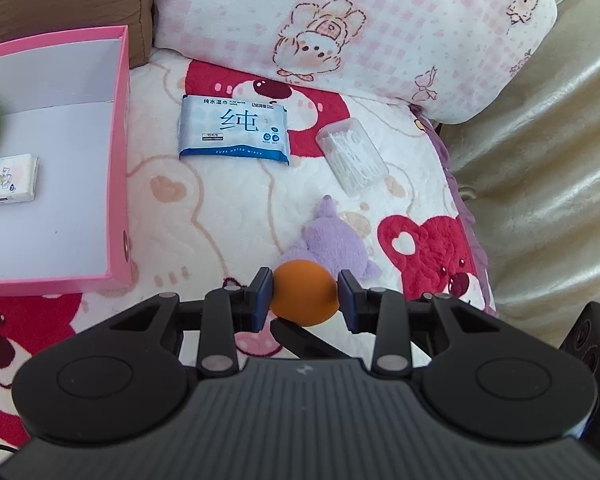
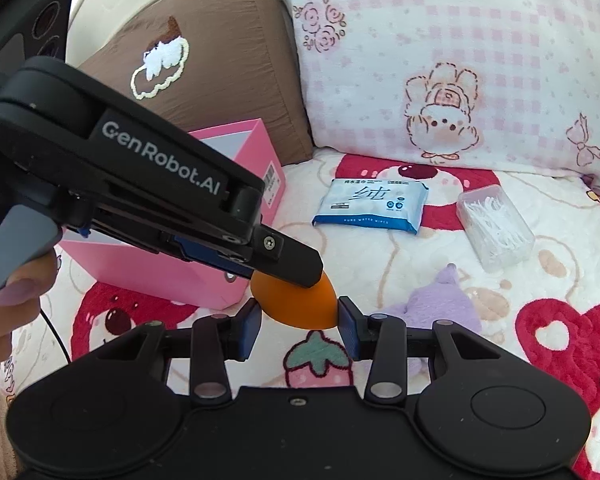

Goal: Organize objects

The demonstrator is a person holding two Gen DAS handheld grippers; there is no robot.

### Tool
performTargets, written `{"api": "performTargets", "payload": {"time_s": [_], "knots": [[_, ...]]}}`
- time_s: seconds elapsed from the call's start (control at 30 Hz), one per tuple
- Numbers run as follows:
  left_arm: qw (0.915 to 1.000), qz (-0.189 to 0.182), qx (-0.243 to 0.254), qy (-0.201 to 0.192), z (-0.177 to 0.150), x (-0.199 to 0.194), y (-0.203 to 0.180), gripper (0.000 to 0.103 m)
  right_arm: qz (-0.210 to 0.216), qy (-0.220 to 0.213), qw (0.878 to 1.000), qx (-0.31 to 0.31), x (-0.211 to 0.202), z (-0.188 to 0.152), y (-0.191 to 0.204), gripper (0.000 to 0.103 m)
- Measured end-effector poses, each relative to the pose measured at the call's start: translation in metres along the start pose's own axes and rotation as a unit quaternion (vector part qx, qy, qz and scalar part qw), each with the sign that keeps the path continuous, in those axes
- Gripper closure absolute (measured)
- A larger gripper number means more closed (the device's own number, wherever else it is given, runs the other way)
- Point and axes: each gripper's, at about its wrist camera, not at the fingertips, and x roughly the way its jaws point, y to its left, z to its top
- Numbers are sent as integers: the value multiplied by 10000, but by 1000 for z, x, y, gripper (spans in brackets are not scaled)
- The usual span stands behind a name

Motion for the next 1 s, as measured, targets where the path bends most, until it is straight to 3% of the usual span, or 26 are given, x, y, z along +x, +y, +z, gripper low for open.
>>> {"api": "performTargets", "payload": {"time_s": [0.63,1.0], "knots": [[9983,13,572,62,-25,-75,13,69,325,519,9980,136,-24,21,55,56],[9978,-22,656,-110,-38,-105,27,69,343,469,9983,-99,-38,23,88,56]]}}
